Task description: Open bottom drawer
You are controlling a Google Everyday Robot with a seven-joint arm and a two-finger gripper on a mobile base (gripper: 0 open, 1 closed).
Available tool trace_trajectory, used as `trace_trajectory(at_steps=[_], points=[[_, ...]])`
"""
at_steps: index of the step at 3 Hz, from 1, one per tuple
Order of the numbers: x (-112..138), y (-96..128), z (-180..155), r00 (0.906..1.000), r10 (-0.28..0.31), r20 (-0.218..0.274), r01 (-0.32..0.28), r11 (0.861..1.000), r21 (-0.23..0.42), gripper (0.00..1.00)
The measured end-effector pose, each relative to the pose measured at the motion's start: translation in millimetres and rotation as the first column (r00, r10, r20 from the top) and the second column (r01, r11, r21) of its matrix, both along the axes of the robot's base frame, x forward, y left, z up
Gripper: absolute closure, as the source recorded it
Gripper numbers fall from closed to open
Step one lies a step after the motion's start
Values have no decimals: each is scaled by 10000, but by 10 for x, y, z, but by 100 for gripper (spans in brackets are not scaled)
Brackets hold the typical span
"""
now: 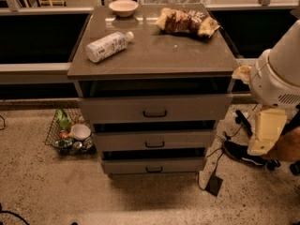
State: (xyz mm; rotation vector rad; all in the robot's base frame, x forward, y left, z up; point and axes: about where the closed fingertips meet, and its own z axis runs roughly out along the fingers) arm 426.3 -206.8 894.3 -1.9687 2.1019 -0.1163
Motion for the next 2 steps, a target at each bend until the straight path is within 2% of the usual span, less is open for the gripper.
trace_trajectory(at_steps=[1, 2], points=[[0, 0, 0, 10000, 0, 0, 0, 10000, 0, 0], [35, 50, -190, 9990, 296, -323, -288, 9992, 268, 0]])
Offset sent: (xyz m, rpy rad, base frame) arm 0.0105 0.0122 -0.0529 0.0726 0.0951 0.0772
